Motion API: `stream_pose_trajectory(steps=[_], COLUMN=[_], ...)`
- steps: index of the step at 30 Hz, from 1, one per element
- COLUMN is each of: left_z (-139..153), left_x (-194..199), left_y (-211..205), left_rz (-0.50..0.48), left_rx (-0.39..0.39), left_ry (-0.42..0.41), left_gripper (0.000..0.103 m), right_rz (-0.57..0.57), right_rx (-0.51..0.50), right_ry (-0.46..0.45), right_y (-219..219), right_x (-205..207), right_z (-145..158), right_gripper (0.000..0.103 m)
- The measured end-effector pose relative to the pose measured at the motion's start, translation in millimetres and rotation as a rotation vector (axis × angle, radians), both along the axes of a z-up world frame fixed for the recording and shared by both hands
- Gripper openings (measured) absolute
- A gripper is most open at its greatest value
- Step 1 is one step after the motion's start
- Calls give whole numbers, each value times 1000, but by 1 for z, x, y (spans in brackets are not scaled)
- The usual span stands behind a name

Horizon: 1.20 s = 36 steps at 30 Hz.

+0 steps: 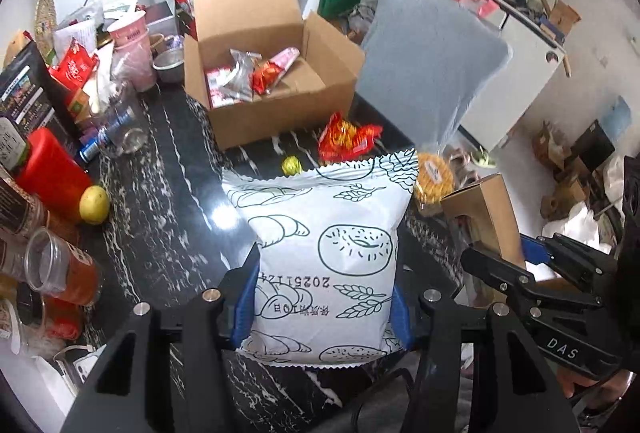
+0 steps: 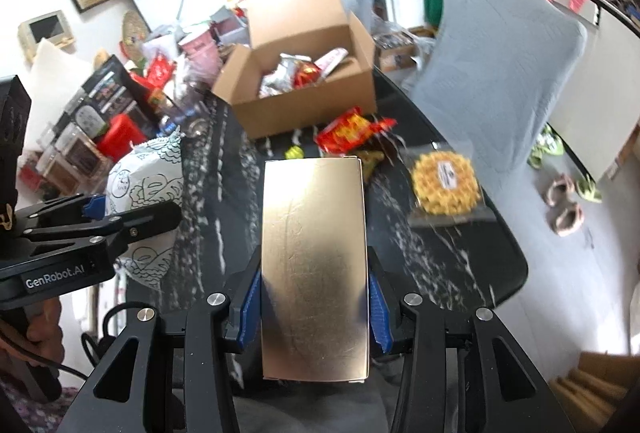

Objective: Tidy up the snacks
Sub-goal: 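Lift the bread bag and gold box and carry them over the cardboard box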

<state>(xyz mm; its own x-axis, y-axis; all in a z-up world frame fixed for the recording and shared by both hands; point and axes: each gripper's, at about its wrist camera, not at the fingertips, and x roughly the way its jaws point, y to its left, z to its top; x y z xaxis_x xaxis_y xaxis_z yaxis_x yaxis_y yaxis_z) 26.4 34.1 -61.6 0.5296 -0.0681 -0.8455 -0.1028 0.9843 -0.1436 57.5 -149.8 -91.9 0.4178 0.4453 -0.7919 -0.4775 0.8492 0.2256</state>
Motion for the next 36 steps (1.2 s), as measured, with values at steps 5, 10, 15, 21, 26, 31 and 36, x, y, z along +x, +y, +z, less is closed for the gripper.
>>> stream_pose_trajectory(steps=[5,10,15,21,26,31,36], left_z=[13,27,37,40,37,28,20], left_x=[17,37,60,94,125,157,188], left_y=[10,18,33,51,67,83,98], left_rz=[27,59,109,167,206,235,267], left_rx=[-47,-47,-61,-57,-60,-64,-63], left_ry=[-25,-66,-87,-91,-75,-55,-43], left_gripper=[53,53,53,53,53,53,53], right_rz=[34,72,122,188,235,261,297], right_rx=[21,32,55,72,69,71,67], right_ry=[-14,-38,-46,-55,-59,-46,-21], right_y=[8,20,36,57,76,91,105], right_x=[18,43,72,111,148,183,215], right_z=[17,32,42,49,47,40,29], right_gripper=[44,44,44,44,44,44,44])
